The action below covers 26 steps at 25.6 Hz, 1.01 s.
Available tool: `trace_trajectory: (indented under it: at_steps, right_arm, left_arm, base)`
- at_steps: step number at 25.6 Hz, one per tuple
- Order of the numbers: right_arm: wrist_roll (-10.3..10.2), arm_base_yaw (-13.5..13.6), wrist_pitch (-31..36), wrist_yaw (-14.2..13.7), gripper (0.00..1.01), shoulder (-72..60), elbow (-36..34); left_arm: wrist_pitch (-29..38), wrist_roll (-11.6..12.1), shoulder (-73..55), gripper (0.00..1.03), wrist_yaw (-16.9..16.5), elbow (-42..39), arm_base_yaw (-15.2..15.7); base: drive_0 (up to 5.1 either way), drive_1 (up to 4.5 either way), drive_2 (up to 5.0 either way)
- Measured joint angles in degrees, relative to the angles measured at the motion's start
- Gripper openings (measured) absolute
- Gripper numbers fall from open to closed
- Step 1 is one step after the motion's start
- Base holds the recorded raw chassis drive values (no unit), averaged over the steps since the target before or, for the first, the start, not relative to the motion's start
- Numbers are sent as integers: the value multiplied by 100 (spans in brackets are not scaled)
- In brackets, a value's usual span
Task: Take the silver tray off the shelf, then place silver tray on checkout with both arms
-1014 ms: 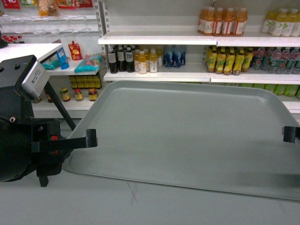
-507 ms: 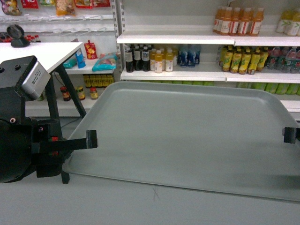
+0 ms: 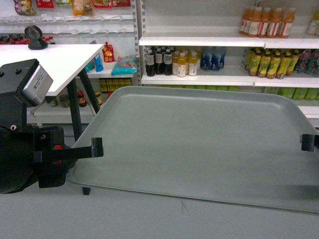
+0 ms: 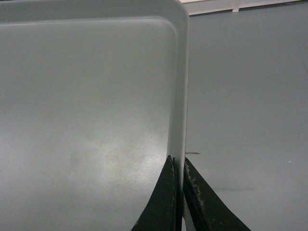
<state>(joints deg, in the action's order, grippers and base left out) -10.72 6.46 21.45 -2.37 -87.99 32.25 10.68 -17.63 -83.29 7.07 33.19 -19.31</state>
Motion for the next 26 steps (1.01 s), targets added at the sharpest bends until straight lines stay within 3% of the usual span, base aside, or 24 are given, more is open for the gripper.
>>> trace_trajectory:
  at_steps: [26]
  right_arm:
    - [-2,-2,-4,9,3,-2,-2]
  left_arm:
    - [11,0,-2,2,-2,0,2]
  base:
    - [-499,246,246]
